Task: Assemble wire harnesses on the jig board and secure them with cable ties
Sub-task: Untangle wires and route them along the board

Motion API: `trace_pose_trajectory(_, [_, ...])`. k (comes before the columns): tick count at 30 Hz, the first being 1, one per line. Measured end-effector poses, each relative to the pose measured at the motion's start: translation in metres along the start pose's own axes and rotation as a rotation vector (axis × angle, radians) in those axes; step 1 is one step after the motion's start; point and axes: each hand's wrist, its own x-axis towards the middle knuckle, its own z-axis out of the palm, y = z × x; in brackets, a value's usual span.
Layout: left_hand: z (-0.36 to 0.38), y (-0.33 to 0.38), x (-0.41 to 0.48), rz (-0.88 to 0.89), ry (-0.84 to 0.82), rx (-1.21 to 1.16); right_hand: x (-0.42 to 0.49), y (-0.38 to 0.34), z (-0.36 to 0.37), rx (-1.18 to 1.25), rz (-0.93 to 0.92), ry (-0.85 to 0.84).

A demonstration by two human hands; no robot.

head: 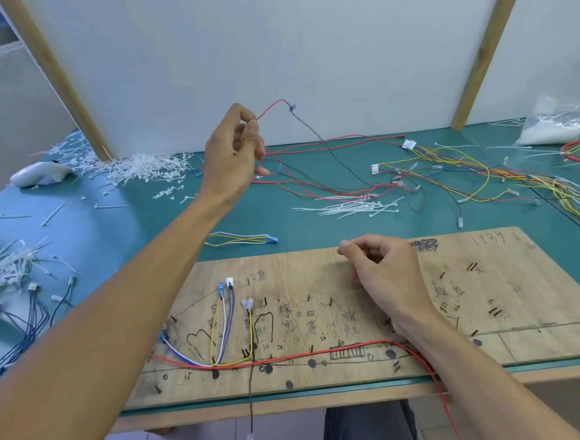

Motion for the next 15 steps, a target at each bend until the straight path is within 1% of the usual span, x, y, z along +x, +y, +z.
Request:
trace_pose_trajectory(2, [-0.009,0.013,-0.013,0.023,-0.055,-0.088,-0.001,-0.003,-0.002,0.038,0.025,-0.009])
trace_pose_trajectory(5, [-0.025,0.034,-0.035,0.058,-0.115,-0.107,-0.003,-0.011,-0.006,0.181,0.096,-0.057])
trace_pose_trajectory(9, [-0.042,0.069,-0.068,0.145,-0.216,-0.132,0.007,-0.024,-0.013,0.312,0.211,-0.192])
trace_pose_trajectory(10, [-0.046,0.078,-0.076,0.176,-0.25,-0.134,0.014,-0.028,-0.018,0.405,0.261,-0.236])
trace_pose_trajectory(13, [-0.055,0.1,-0.104,0.269,-0.338,-0.112,0.038,-0.033,-0.038,0.847,0.378,-0.394])
trace_pose_trajectory(15, [-0.061,0.111,-0.122,0.319,-0.376,-0.067,0.052,-0.037,-0.045,1.102,0.435,-0.435])
